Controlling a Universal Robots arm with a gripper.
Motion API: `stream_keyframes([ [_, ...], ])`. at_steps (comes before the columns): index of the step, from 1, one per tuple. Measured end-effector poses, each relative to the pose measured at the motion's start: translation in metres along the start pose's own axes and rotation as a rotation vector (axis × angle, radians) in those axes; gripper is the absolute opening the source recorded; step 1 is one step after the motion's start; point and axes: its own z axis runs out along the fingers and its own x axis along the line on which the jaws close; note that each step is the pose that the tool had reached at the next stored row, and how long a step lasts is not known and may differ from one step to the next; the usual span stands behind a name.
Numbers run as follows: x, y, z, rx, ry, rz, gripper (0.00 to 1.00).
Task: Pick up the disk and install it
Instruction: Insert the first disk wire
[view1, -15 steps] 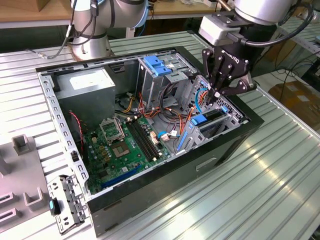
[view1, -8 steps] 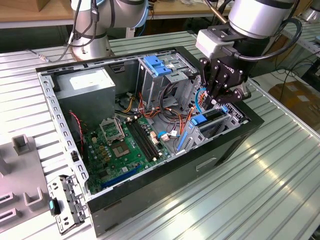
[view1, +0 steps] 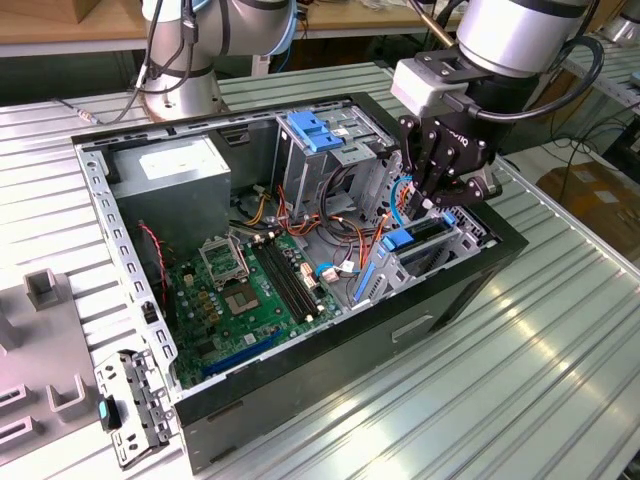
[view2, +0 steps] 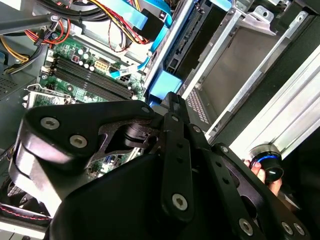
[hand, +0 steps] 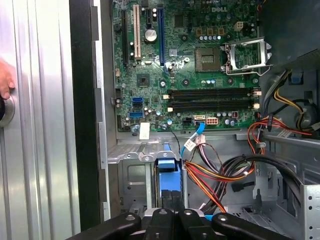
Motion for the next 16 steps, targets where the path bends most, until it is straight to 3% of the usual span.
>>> stream_keyframes([
  [5, 0.0, -0.0003, 0.0001, 0.0001, 0.0008, 0.0, 0.11],
  [9, -0.0004, -0.0067, 0.0005, 0.0001, 0.0015, 0.0, 0.11],
  [12, -0.001, -0.0172, 0.0009, 0.0001, 0.0023, 0.0, 0.11],
  [15, -0.002, -0.0345, 0.0015, 0.0001, 0.0027, 0.0, 0.11],
  [16, -0.0027, -0.0451, 0.0017, 0.0002, 0.0029, 0.0, 0.11],
])
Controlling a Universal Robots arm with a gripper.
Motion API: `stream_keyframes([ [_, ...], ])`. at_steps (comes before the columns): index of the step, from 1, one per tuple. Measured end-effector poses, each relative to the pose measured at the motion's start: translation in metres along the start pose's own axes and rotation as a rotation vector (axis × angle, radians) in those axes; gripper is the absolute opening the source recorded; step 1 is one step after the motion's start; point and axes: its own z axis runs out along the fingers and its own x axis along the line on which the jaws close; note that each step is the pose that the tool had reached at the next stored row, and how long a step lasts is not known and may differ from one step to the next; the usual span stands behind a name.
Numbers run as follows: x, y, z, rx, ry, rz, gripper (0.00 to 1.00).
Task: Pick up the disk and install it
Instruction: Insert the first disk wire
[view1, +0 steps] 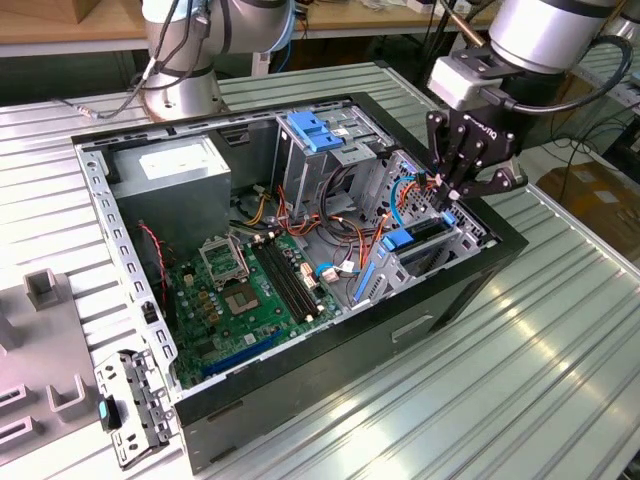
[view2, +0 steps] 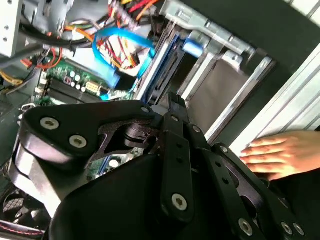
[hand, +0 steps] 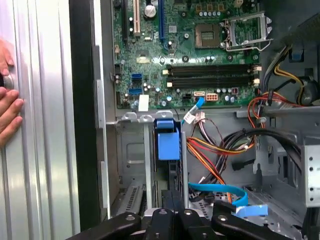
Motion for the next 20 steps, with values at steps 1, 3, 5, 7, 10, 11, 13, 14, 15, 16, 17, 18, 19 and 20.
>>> stream_keyframes([
  [1, -0.0006, -0.0072, 0.0001, 0.0, 0.0, -0.001, 0.11],
  [3, -0.0017, -0.0198, 0.0005, 0.0001, 0.001, -0.003, 0.11],
  [5, -0.0022, -0.0257, 0.0009, 0.0004, 0.0027, -0.015, 0.11],
  [7, -0.0021, -0.0257, 0.0005, 0.0023, 0.0022, -0.091, 0.11],
  [10, -0.002, -0.0258, -0.0036, 0.0033, 0.0017, -0.138, 0.11],
  [11, -0.002, -0.0258, -0.0054, 0.0037, 0.0015, -0.155, 0.11],
  [13, -0.0019, -0.0258, -0.0098, 0.0045, 0.0012, -0.187, 0.11],
  [14, -0.0018, -0.0258, -0.0111, 0.0048, 0.0009, -0.202, 0.11],
  [15, -0.0018, -0.0258, -0.0122, 0.005, 0.0009, -0.213, 0.11],
  [16, -0.0018, -0.0258, -0.0134, 0.0054, 0.0008, -0.229, 0.11],
  [17, -0.0018, -0.0258, -0.0142, 0.0057, 0.0007, -0.24, 0.11],
  [18, -0.0018, -0.0258, -0.0151, 0.006, 0.0006, -0.253, 0.11],
  [19, -0.0018, -0.0259, -0.0151, 0.0061, 0.0004, -0.259, 0.11],
  [20, -0.0018, -0.026, -0.0151, 0.0062, 0.0004, -0.264, 0.11],
])
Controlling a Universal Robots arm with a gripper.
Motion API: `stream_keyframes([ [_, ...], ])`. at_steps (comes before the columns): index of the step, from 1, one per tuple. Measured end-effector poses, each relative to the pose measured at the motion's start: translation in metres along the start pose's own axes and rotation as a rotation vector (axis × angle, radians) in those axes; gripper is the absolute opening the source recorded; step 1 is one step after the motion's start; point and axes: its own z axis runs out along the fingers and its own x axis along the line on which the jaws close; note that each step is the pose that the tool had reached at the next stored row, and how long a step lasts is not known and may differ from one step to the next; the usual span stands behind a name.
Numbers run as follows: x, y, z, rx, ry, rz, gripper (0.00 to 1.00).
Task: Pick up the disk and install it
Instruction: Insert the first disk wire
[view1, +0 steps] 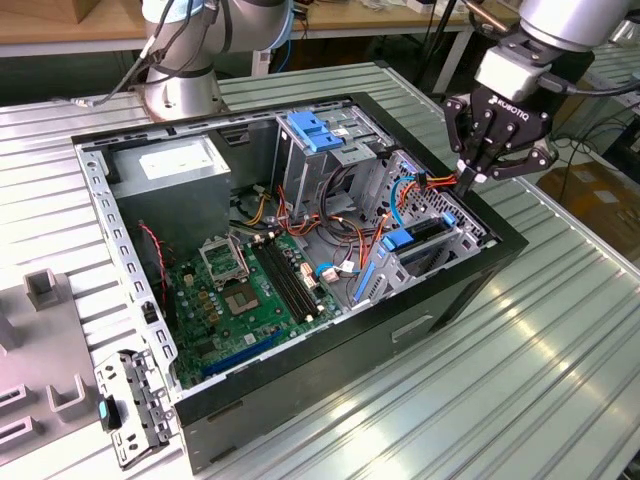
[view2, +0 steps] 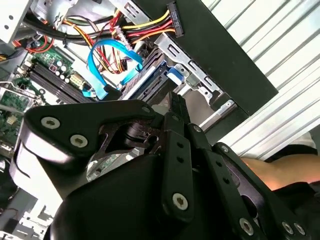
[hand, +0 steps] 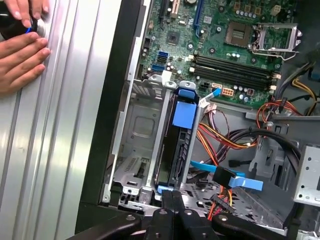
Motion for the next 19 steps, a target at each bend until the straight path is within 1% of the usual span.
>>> stream_keyframes([
  [1, -0.0001, -0.0007, -0.0001, 0.0, 0.0001, -0.002, 0.11],
  [2, -0.0003, -0.0033, 0.0, 0.0002, 0.0001, -0.007, 0.11],
  [4, -0.0002, -0.0047, 0.0001, 0.0006, 0.0, -0.024, 0.11],
  [9, 0.0004, -0.0072, 0.0006, 0.0021, -0.0005, -0.091, 0.11],
  [10, 0.0007, -0.0091, 0.0007, 0.0023, -0.0007, -0.095, 0.11],
  [11, 0.0006, -0.0125, 0.0008, 0.0025, -0.0009, -0.098, 0.11],
  [12, -0.0016, -0.0162, 0.0007, 0.0025, -0.0008, -0.101, 0.11],
  [14, -0.0054, -0.0199, 0.0006, 0.0026, -0.0007, -0.108, 0.11],
  [19, -0.0116, -0.0255, 0.0005, 0.003, -0.001, -0.124, 0.11],
])
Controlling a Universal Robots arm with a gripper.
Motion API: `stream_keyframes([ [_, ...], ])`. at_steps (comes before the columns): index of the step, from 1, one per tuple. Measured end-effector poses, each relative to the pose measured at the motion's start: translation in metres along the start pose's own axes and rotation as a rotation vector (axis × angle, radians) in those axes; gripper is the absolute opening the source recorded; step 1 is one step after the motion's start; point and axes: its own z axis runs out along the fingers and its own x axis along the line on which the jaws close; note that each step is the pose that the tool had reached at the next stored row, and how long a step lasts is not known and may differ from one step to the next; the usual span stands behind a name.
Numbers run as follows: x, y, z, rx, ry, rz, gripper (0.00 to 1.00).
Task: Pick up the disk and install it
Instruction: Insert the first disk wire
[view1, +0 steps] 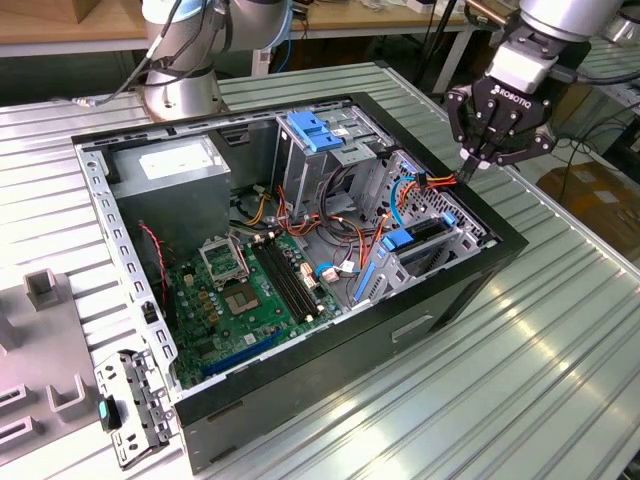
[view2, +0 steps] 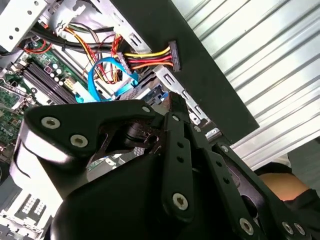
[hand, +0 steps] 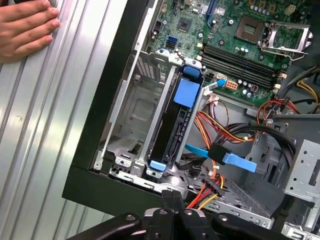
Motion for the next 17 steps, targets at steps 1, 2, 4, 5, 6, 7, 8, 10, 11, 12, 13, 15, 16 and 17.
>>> stream_keyframes([
  [1, -0.0015, -0.0016, -0.0001, 0.0002, 0.0, -0.008, 0.11],
  [2, -0.0037, -0.0039, -0.0001, 0.0005, -0.0001, -0.022, 0.17],
  [4, -0.0056, -0.0062, -0.0001, 0.0008, -0.0002, -0.032, 0.24],
  [5, -0.0065, -0.0072, -0.0001, 0.0009, -0.0002, -0.037, 0.24],
  [6, -0.0077, -0.0087, -0.0001, 0.001, -0.0003, -0.042, 0.24],
  [7, -0.0089, -0.0102, -0.0002, 0.0011, -0.0003, -0.048, 0.24],
  [8, -0.0095, -0.0113, -0.0001, 0.0013, -0.0005, -0.051, 0.24],
  [10, -0.0109, -0.0151, -0.0001, 0.0016, -0.0005, -0.064, 0.31],
  [11, -0.0111, -0.017, 0.0001, 0.0022, -0.0007, -0.093, 0.37],
  [12, -0.0112, -0.0171, 0.0003, 0.003, -0.0009, -0.126, 0.37],
  [13, -0.0112, -0.0172, 0.0008, 0.0039, -0.0014, -0.159, 0.37],
  [15, -0.0112, -0.0172, 0.002, 0.0055, -0.0018, -0.225, 0.37],
  [16, -0.0112, -0.0171, 0.0024, 0.0059, -0.002, -0.243, 0.37],
  [17, -0.0112, -0.0171, 0.0028, 0.0064, -0.0022, -0.261, 0.37],
])
